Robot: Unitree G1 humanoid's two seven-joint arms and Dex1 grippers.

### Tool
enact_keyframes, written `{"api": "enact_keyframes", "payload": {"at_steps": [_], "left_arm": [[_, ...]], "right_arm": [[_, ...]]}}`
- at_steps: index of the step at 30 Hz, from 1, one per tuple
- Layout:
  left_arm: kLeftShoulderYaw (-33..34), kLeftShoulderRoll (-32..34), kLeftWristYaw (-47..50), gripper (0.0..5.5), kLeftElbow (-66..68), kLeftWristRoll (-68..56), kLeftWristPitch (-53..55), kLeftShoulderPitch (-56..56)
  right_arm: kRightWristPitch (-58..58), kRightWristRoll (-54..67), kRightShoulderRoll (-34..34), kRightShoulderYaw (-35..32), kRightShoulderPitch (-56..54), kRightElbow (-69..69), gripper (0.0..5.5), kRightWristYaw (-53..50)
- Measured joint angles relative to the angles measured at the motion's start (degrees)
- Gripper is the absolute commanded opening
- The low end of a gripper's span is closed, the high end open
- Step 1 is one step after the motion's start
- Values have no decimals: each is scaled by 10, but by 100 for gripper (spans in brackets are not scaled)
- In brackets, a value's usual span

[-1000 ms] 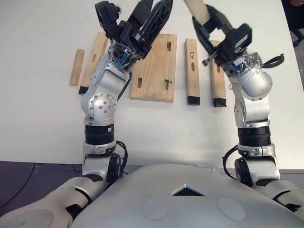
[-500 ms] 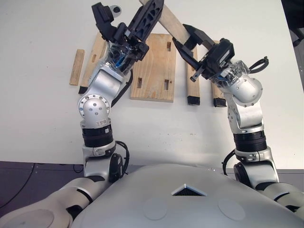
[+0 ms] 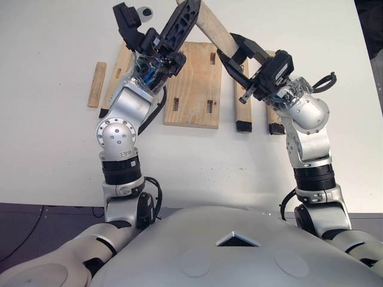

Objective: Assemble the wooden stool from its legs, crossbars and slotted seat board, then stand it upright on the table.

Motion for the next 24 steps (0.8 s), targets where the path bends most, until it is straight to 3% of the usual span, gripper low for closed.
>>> {"api": "enact_keyframes", "payload": {"at_steps": [1, 8, 19, 24], "left_arm": [[0, 0, -1, 38, 0, 0, 0, -1], [-2, 24, 1, 37, 47, 138, -86, -14], [104, 125, 11, 37, 222, 358, -340, 11], [112, 133, -5, 37, 282, 379, -397, 7]], "right_arm": [[0, 0, 0, 0, 0, 0, 171, -1], [45, -33, -4, 15, -1, 47, 277, -11], [51, -79, -2, -5, 2, 82, 277, -71], [50, -88, -3, -6, -1, 89, 277, -70]]}}
